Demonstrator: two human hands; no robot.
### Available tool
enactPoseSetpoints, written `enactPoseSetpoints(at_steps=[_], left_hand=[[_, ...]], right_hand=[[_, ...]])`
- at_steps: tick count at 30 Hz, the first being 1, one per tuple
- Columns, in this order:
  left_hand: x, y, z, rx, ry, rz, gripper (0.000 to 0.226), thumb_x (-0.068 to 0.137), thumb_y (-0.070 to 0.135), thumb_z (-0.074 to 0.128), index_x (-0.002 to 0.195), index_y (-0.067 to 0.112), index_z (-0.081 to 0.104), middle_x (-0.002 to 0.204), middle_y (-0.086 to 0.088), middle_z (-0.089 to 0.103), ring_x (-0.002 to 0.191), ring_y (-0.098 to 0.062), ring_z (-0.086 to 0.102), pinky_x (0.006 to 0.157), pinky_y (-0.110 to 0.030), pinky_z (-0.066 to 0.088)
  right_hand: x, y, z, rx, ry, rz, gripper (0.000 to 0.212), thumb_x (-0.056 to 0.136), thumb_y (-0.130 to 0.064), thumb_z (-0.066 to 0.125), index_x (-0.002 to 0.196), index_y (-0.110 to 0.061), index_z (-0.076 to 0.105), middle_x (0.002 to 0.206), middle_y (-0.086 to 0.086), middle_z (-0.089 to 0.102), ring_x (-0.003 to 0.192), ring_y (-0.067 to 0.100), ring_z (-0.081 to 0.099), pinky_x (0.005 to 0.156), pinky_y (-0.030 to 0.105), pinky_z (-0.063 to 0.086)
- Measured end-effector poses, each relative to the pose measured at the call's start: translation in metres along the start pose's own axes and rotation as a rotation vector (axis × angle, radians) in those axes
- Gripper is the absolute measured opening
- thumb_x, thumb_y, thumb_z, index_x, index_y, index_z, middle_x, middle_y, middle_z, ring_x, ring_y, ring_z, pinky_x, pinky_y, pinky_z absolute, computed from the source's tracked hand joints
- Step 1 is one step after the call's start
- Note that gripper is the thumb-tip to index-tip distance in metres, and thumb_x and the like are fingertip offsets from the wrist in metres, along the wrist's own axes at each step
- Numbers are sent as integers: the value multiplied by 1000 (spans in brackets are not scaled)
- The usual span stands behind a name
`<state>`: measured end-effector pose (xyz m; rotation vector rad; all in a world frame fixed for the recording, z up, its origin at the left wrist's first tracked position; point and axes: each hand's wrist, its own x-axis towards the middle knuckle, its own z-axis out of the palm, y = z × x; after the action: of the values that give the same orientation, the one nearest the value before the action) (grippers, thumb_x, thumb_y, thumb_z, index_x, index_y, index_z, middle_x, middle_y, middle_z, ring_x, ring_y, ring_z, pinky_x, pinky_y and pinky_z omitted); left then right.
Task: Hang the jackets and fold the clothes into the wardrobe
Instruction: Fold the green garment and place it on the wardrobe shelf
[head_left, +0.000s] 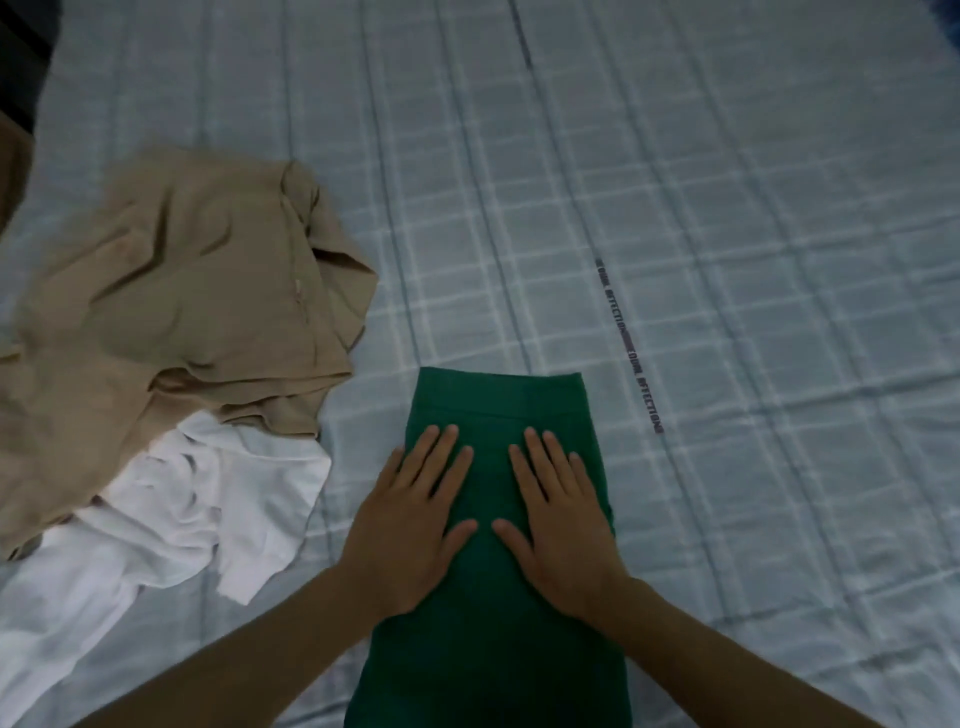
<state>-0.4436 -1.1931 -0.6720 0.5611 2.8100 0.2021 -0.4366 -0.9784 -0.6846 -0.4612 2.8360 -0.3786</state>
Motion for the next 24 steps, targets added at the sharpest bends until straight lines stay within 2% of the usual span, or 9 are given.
enactPoseSetpoints(at_steps=[2, 4, 8, 14, 19, 24], left_hand=[[-3, -4, 20, 73, -40, 43, 77, 97, 62, 27, 158, 18, 13, 167, -7, 5, 154, -25, 2, 118, -51, 18], [-3, -8, 34, 115, -47, 51, 80, 97, 63, 30, 159, 16, 11, 166, -9, 3, 153, -27, 1, 119, -54, 18], [0, -10, 45, 135, -15, 56, 80, 97, 63, 28, 159, 16, 11, 166, -10, 4, 153, -28, 2, 120, -57, 14], [-21, 3, 31, 158, -9, 17, 77, 95, 59, 22, 158, 14, 17, 165, -11, 12, 153, -30, 8, 121, -57, 8], [-97, 32, 45, 105, -1, 162, 72, 98, 58, 23, 157, 18, 21, 164, -5, 18, 152, -26, 14, 119, -54, 17], [-138, 23, 71, 121, -66, 162, 75, 97, 66, 19, 159, 25, 6, 167, -1, 4, 153, -21, -1, 119, -51, 10]], right_hand=[[-4, 5, 17, -67, -19, 0, 78, 98, -63, 25, 158, -15, 9, 165, 6, -1, 152, 25, 0, 121, 43, 3], [-2, 8, 27, -92, 2, 1, 79, 97, -62, 28, 158, -15, 8, 166, 7, 0, 152, 24, -2, 122, 44, 3], [1, 7, 34, -99, 50, -5, 79, 97, -61, 28, 157, -15, 9, 165, 7, 2, 152, 24, -3, 123, 45, 2], [-9, 8, 26, -30, 34, -2, 79, 96, -64, 25, 158, -17, 7, 166, 5, 0, 152, 22, -6, 123, 45, 3], [-89, -24, 31, 6, -13, -22, 69, 100, -55, 13, 157, -16, 12, 165, 5, -2, 152, 23, -9, 123, 44, 1], [-159, -25, 68, -122, -25, -35, 71, 102, -56, 25, 157, -15, 10, 166, 5, 3, 153, 22, -3, 120, 48, 13]])
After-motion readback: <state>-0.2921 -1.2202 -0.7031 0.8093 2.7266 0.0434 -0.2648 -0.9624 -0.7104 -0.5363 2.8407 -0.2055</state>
